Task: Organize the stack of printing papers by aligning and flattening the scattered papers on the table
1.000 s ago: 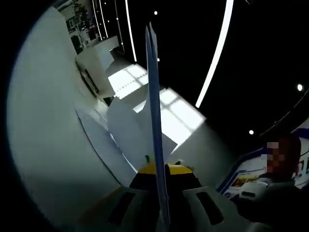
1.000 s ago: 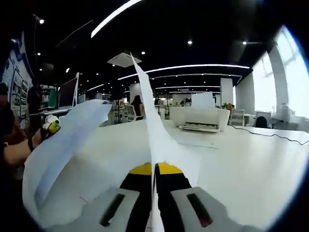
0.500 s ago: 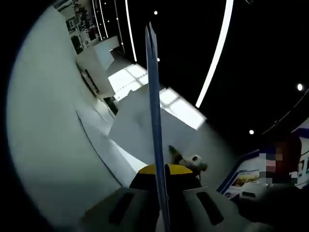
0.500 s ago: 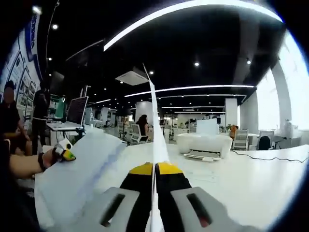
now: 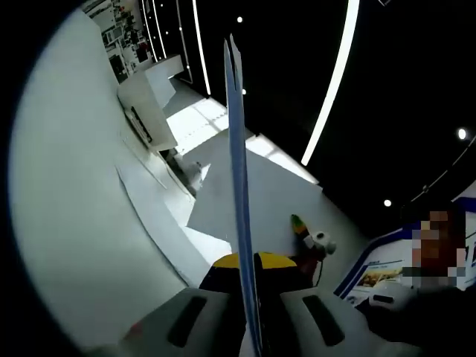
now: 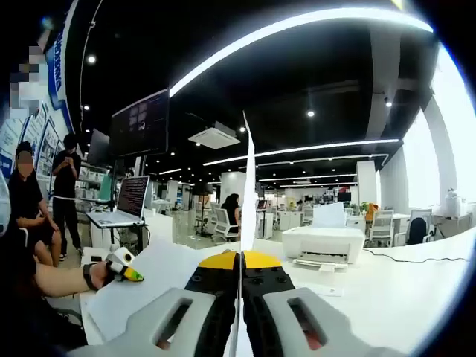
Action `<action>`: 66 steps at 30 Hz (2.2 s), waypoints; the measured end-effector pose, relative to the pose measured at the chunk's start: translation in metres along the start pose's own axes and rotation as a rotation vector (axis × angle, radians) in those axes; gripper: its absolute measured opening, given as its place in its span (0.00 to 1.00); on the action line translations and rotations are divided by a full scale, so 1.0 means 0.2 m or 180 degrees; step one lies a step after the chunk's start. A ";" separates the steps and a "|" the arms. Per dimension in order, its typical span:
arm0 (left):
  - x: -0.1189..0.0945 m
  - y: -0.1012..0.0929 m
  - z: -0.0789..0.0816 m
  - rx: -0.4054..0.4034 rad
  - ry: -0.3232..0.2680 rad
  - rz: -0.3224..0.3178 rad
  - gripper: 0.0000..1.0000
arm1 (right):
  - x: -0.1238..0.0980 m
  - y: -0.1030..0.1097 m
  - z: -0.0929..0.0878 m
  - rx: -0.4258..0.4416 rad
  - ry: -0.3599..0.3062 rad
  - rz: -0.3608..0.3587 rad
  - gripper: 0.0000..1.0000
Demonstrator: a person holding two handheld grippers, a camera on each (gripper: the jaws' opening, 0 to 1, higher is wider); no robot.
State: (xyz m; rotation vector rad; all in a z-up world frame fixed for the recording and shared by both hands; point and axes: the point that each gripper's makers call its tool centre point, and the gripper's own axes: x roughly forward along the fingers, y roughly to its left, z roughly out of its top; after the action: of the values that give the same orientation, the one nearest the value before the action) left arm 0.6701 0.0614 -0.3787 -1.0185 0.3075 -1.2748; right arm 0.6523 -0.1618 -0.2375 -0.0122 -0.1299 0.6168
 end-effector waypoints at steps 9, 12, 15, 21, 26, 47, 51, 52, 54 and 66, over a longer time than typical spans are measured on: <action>-0.01 0.02 0.02 -0.0005 0.0000 0.0007 0.06 | -0.10 0.06 0.23 -0.0015 0.0239 0.0423 0.00; -0.01 0.01 0.01 -0.0009 -0.0001 0.0012 0.06 | -0.13 0.07 0.31 -0.0013 0.0262 0.0514 0.00; -0.01 0.01 0.01 -0.0006 0.0000 0.0012 0.06 | -0.15 0.07 0.37 0.0022 0.0245 0.0582 0.00; -0.01 0.02 0.01 -0.0011 0.0000 0.0019 0.06 | -0.19 0.16 0.46 0.0338 0.0292 0.1089 0.00; -0.01 0.02 0.02 -0.0014 -0.0001 0.0020 0.06 | -0.21 0.22 0.45 0.0427 0.0506 0.1530 0.00; -0.01 0.01 0.00 -0.0006 0.0005 0.0018 0.06 | -0.26 0.38 0.30 0.0910 0.1171 0.2613 0.00; -0.01 0.02 0.01 -0.0007 0.0005 0.0018 0.06 | -0.28 0.44 0.23 0.0936 0.1365 0.2780 0.00; -0.01 0.02 0.01 -0.0008 0.0006 0.0021 0.06 | -0.28 0.45 0.22 0.0946 0.1390 0.2813 0.00; -0.01 0.02 0.01 -0.0008 0.0005 0.0018 0.06 | -0.28 0.44 0.22 0.1001 0.1433 0.2891 0.00; -0.01 0.02 0.01 -0.0007 0.0009 0.0023 0.06 | -0.25 0.52 0.06 0.0933 0.1971 0.3042 0.00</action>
State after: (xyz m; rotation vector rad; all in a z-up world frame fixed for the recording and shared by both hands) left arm 0.6726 0.0635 -0.3813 -1.0168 0.3144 -1.2697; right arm 0.5513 -0.1063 -0.2364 0.0203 0.6057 1.5484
